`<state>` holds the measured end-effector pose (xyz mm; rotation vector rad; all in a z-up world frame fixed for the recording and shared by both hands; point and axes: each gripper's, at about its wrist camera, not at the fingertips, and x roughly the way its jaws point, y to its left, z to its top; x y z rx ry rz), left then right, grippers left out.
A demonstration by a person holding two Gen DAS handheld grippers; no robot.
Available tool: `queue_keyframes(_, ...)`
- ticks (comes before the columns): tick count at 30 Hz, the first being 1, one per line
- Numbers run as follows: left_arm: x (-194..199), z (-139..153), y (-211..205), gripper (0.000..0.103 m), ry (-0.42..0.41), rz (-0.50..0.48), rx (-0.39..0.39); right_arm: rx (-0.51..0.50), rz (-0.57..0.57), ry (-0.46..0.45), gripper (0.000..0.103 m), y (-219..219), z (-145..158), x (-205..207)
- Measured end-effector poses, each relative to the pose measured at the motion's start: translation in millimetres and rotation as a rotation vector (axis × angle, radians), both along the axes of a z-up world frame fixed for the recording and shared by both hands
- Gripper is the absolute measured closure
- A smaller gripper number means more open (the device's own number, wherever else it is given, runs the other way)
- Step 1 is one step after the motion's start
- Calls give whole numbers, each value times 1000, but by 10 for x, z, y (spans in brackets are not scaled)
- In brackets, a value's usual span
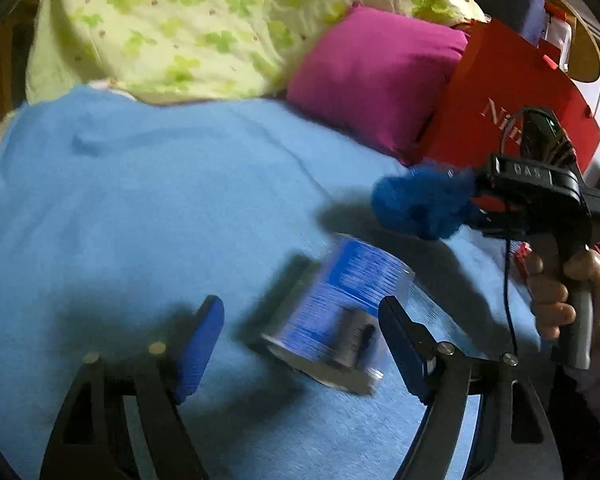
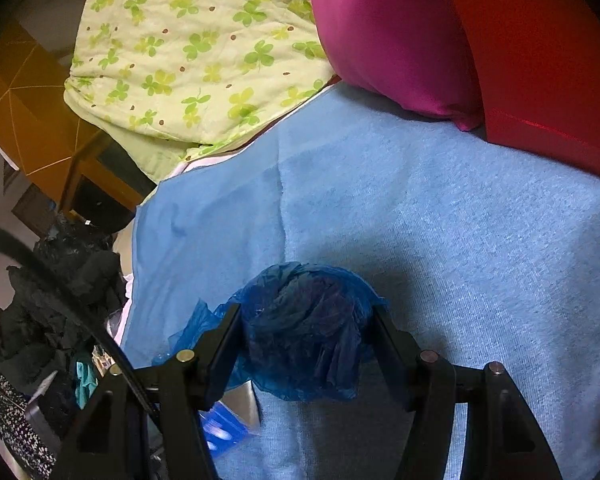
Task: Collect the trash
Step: 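Grasp the blue medicine box with the left tool and lift it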
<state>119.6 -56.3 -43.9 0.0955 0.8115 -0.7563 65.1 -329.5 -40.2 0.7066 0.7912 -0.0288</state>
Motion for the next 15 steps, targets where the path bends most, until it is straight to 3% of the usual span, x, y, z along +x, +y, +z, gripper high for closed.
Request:
queue_keyframes(5, 91, -91, -112, 23, 54, -10, 3, 6, -6, 39, 38, 1, -94, 13)
queue_keyframes(15, -116, -85, -285, 23, 44, -102, 4, 22, -19, 74, 38, -46, -202, 23)
